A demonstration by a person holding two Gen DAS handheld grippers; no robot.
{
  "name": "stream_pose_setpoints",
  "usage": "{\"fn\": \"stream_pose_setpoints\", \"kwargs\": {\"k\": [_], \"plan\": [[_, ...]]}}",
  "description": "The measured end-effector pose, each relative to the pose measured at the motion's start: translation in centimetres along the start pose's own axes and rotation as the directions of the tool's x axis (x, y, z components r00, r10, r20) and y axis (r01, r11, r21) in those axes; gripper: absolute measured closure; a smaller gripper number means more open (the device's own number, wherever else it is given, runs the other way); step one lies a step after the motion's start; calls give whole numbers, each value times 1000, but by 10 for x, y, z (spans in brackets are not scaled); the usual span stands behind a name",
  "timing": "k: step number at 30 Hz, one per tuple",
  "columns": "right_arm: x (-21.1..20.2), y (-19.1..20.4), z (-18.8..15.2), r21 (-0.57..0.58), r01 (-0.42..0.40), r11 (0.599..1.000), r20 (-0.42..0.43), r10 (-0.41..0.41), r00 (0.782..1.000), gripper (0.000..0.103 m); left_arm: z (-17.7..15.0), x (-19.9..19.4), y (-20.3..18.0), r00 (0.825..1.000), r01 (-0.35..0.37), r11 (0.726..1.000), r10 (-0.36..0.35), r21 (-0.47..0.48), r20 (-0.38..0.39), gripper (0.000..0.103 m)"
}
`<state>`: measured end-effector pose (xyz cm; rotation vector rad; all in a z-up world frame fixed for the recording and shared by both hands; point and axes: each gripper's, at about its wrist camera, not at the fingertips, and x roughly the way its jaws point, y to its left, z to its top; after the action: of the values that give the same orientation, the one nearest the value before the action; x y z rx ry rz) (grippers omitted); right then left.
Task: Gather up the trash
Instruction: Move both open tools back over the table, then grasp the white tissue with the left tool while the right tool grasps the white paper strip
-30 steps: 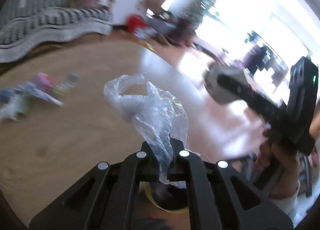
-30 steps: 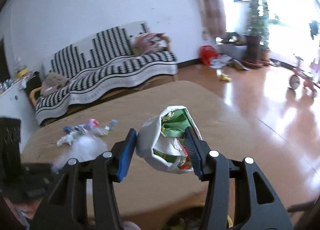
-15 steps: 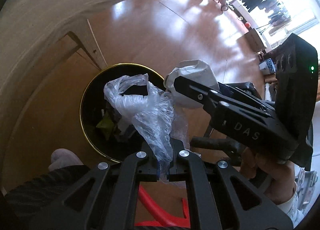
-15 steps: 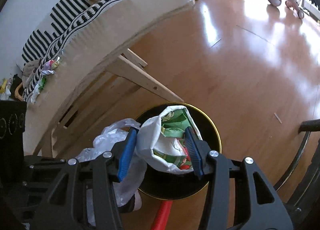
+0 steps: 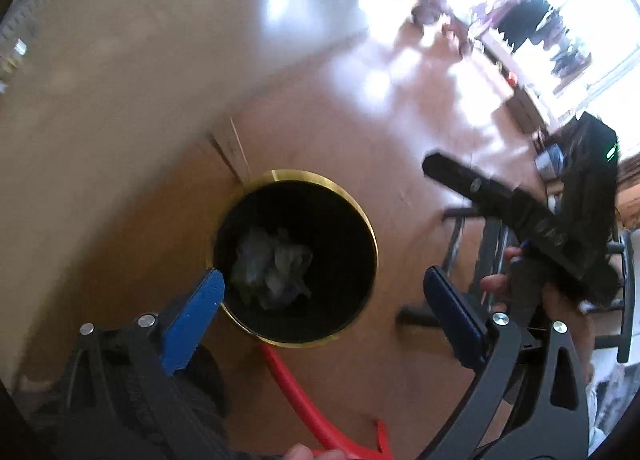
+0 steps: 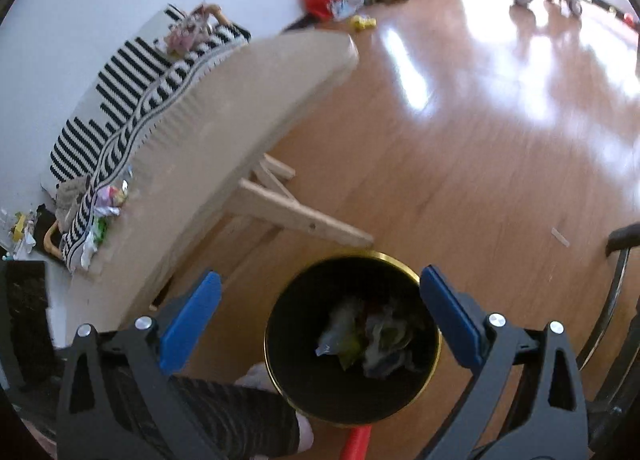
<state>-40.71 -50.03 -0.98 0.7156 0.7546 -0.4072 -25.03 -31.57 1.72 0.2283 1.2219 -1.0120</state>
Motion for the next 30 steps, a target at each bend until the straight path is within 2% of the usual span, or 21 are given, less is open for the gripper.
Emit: {"fn": "stream_pose_setpoints", "kwargs": {"k": [3, 5, 7, 9, 11, 13, 14, 17, 22, 24, 28, 29, 30], "plan": [[-5, 23, 7, -61, 7, 998, 40, -5, 999, 7, 5, -47, 21, 991, -50, 999, 52, -21, 121, 6], [-3, 51, 12, -127, 6, 992, 54, 1, 999, 7, 5, -84, 54, 969, -124, 989, 138, -79, 204, 6], [3, 86, 17, -200, 2, 980, 71, 13, 997, 7, 2, -112, 94, 944, -185, 970, 220, -156, 245, 6], [11, 119, 20, -261, -18, 965, 77, 40, 996, 7, -5, -135, 134, 916, -244, 941, 304, -236, 264, 6], [23, 161, 26, -332, -55, 942, 73, 83, 994, 7, -14, -161, 187, 878, -307, 890, 402, -337, 259, 6], [40, 206, 28, -398, -97, 912, 53, 129, 990, 7, -22, -179, 228, 851, -343, 843, 466, -414, 243, 6], [48, 227, 29, -426, -116, 897, 40, 147, 988, 7, -25, -188, 251, 843, -350, 822, 486, -450, 233, 6], [75, 284, 29, -504, -154, 850, 7, 183, 983, 7, -26, -202, 306, 829, -353, 773, 520, -528, 206, 6], [135, 370, 25, -582, -194, 789, -57, 199, 978, 7, -21, -193, 362, 806, -392, 711, 571, -583, 154, 6], [159, 398, 22, -625, -169, 762, -53, 174, 983, 7, -15, -184, 376, 805, -394, 708, 574, -586, 151, 6], [202, 429, 20, -685, -124, 718, -34, 138, 990, 7, 2, -169, 401, 806, -387, 721, 567, -574, 169, 6], [209, 431, 19, -686, -120, 717, -34, 134, 990, 7, 6, -165, 406, 808, -383, 723, 564, -574, 171, 6], [218, 434, 20, -685, -117, 719, -31, 131, 991, 7, 11, -160, 409, 818, -372, 730, 550, -573, 169, 6]]}}
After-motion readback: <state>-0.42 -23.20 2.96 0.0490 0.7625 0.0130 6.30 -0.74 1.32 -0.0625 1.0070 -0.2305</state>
